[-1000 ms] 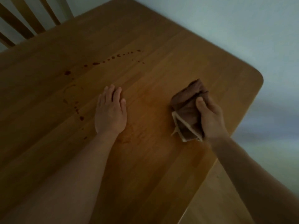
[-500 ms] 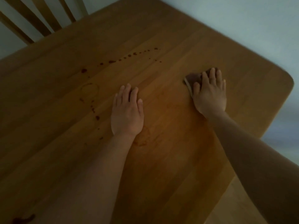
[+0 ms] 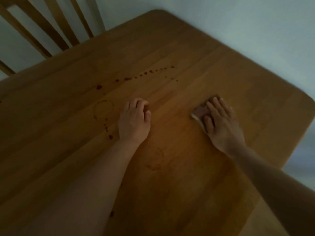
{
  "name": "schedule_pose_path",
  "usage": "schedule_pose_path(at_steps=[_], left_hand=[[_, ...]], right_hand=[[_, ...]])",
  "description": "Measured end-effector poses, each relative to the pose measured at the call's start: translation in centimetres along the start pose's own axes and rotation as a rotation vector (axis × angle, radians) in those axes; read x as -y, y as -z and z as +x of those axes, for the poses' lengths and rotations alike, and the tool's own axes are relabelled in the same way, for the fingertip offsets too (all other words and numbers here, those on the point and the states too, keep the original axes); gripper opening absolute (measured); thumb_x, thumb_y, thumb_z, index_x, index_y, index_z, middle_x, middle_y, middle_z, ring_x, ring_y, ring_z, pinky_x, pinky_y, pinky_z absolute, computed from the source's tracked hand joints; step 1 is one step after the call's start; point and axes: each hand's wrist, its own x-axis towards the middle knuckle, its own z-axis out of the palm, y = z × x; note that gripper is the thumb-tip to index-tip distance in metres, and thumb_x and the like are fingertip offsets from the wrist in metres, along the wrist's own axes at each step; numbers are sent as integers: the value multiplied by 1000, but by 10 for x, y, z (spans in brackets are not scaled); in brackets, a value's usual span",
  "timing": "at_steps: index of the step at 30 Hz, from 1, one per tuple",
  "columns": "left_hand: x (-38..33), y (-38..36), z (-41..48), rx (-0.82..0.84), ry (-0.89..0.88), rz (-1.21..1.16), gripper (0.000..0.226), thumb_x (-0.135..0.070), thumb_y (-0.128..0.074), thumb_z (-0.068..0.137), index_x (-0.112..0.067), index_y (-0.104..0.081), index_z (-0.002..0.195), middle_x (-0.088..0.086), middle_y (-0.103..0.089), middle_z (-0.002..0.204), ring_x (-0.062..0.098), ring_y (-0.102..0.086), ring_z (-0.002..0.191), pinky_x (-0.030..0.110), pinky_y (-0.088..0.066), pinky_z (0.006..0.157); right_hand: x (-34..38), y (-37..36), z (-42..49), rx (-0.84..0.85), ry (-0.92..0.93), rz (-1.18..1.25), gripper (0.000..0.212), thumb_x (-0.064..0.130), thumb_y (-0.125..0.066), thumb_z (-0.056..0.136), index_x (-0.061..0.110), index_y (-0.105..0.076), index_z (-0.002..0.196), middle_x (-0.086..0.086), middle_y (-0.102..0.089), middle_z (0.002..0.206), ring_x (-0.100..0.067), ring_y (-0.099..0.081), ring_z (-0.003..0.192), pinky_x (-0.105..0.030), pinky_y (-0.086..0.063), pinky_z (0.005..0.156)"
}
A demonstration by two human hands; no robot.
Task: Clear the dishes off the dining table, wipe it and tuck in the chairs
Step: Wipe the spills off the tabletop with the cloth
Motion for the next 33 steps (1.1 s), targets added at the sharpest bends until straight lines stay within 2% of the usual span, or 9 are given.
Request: schedule_pose_path(at_steps=[3,6,11,15,20,23,27,30,33], left_hand=[[3,-7,3,8,-11,10,40,-35,-35,103,-21,-44,139,-2,-36,151,18,-26,143,39,-23,119],[2,-11,2,5,-16,24,43,-36,-28,105,-21,-38,144,-2,-30,156,16,-19,147,37,-12,123],[3,-14,2,-5,-30,16,45,-37,-25,105,-21,-38,145,-2,-30,157,15,-18,148,37,-12,123],[5,-17,3,-43,-41,-17,42,-34,-31,104,-19,-43,141,0,-37,153,16,-26,145,38,-18,121],[7,-21,3,-143,-7,-143,29,-26,-41,100,-10,-53,122,9,-48,136,24,-40,130,39,-34,111],[5,-17,0,-164,37,-200,16,-26,-41,99,-12,-49,104,9,-48,121,23,-41,115,40,-41,100],[3,-14,-2,-178,19,-223,8,-26,-36,98,-20,-36,93,5,-46,107,20,-41,102,40,-43,92],[4,-15,0,-177,18,-208,10,-25,-33,101,-21,-36,93,2,-43,105,17,-38,101,36,-41,93],[4,-16,1,-202,19,-224,11,-24,-35,101,-20,-40,93,3,-45,105,16,-38,100,33,-40,91]], right_hand=[[-11,1,55,-48,-117,-29,59,41,-22,102,12,-32,152,-9,-21,162,-25,-10,151,-44,-12,122],[-6,-1,108,-79,-201,-6,56,36,-22,102,9,-34,150,-13,-23,161,-28,-12,150,-46,-14,121],[47,-14,183,-70,-212,25,55,34,-18,101,6,-44,141,-15,-33,155,-31,-21,147,-49,-20,118],[99,-25,204,-68,6,9,64,47,-14,97,9,-53,133,-12,-44,147,-30,-30,141,-48,-27,113],[126,-29,142,63,412,82,55,41,-32,101,16,-37,150,-4,-26,161,-21,-15,151,-40,-11,122],[94,-18,88,148,524,94,58,45,-29,99,20,-35,151,2,-23,162,-16,-11,151,-36,-6,122],[27,-9,75,73,412,119,62,48,-28,97,14,-45,146,-4,-35,157,-21,-23,148,-52,-21,119],[18,-5,113,11,187,60,59,43,-28,100,12,-39,149,-7,-29,160,-23,-17,150,-48,-16,121],[51,-11,153,-9,39,15,55,38,-28,103,12,-32,151,-8,-21,162,-25,-11,151,-45,-12,122]])
